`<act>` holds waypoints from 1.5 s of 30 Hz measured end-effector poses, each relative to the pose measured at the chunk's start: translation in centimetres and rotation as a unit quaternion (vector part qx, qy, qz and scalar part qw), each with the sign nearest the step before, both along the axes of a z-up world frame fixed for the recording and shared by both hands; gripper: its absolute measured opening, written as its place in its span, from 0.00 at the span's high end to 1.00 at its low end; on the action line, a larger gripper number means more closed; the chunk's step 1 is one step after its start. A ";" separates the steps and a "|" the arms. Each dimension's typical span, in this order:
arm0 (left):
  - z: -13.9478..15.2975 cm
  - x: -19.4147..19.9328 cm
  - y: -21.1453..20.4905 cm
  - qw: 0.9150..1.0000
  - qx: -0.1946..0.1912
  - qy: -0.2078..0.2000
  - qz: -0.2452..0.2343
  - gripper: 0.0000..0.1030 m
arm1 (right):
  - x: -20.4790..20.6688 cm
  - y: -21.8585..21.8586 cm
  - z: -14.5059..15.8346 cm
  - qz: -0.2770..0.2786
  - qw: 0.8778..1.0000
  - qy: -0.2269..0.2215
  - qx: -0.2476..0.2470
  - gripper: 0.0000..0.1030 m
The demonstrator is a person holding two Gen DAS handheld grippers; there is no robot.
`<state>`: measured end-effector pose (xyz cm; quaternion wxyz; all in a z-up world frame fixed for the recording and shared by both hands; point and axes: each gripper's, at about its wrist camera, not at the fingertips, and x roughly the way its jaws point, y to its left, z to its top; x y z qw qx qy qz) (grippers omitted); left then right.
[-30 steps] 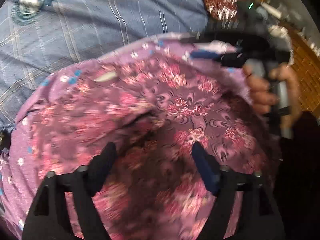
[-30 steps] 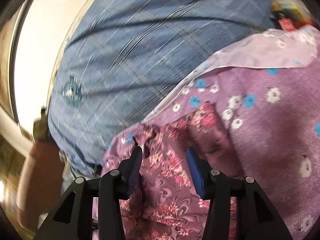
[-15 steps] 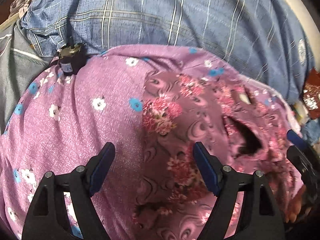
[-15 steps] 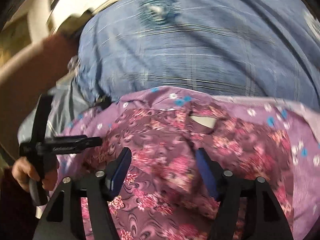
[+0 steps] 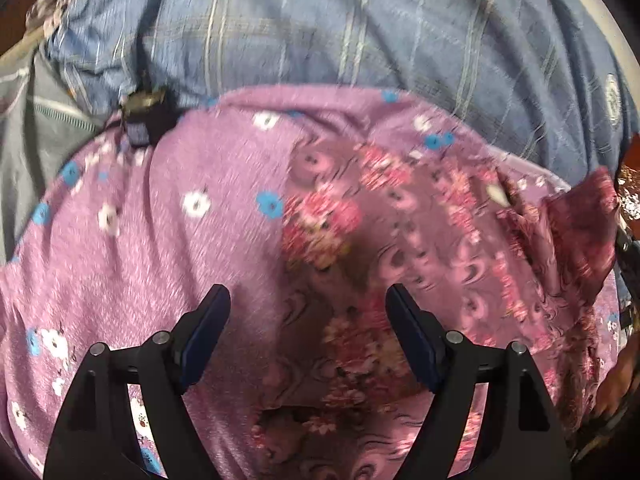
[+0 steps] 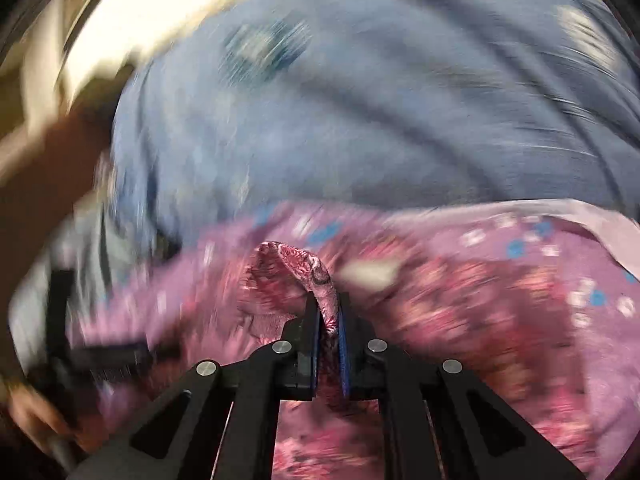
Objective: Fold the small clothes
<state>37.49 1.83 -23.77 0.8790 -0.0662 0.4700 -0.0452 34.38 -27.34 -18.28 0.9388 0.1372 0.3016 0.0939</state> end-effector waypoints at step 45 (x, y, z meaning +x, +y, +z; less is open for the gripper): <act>-3.2 1.3 -4.1 0.998 0.066 0.008 0.005 0.00 | 3.1 -0.5 -7.3 0.035 0.985 0.167 -0.005 0.65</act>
